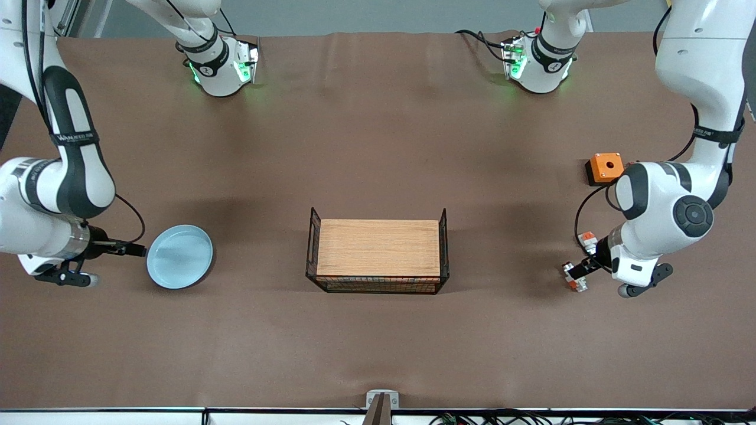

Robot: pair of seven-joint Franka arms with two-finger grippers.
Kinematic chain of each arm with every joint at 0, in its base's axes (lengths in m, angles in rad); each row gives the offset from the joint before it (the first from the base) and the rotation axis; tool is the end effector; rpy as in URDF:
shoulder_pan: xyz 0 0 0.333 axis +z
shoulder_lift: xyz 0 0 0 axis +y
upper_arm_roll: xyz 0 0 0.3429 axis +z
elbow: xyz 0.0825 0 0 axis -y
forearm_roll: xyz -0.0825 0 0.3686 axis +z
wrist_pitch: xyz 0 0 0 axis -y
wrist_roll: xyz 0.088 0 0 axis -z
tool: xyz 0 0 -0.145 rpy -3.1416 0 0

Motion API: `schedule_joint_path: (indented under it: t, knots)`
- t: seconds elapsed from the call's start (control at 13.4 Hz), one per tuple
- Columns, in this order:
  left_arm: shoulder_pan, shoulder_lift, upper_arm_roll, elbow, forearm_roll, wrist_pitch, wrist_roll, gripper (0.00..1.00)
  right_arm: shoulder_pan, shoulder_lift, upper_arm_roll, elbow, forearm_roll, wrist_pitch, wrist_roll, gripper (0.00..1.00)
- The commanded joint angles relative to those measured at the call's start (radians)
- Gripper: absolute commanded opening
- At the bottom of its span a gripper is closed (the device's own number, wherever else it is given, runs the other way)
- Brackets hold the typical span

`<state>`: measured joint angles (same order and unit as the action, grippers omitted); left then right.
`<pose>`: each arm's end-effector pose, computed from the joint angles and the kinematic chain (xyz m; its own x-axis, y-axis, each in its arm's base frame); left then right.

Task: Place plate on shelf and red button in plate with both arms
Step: 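Grasp the plate rim with the right gripper while the left gripper grasps the button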

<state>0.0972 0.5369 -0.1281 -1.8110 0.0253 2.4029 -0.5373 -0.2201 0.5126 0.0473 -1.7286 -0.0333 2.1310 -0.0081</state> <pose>0.6630 -0.0134 0.2484 0.8729 0.4871 0.0269 0.4843 -0.8720 0.0711 0.6411 -0.1171 0.2735 0.9828 -0.1489 -0.1093 -0.1496 -0.9887 0.0020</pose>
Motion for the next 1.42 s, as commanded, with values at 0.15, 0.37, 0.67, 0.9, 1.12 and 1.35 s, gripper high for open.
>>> schedule_joint_path:
  t: [0.15, 0.37, 0.67, 0.9, 1.12, 1.35]
  knots:
    - [-0.001, 0.057, 0.001, 0.022, 0.018, 0.073, -0.075, 0.99, -0.033, 0.085, 0.014, 0.009, -0.017, 0.07, -0.013, 1.0]
    - [0.003, 0.069, 0.022, 0.019, 0.019, 0.078, -0.073, 0.99, -0.044, 0.106, 0.014, 0.009, -0.017, 0.07, -0.062, 0.98]
    - [0.002, 0.092, 0.028, 0.016, 0.019, 0.081, -0.072, 0.98, -0.051, 0.141, 0.014, 0.009, -0.017, 0.09, -0.064, 0.94]
    - [0.002, 0.104, 0.028, 0.022, 0.019, 0.093, -0.073, 0.97, -0.053, 0.155, 0.016, 0.009, -0.016, 0.102, -0.064, 0.79]
    - [-0.002, 0.138, 0.027, 0.039, 0.018, 0.128, -0.073, 0.95, -0.053, 0.158, 0.016, 0.008, -0.011, 0.101, -0.063, 0.64]
    - [-0.004, 0.152, 0.027, 0.039, 0.019, 0.144, -0.072, 0.73, -0.054, 0.167, 0.016, 0.008, -0.004, 0.101, -0.061, 0.52]
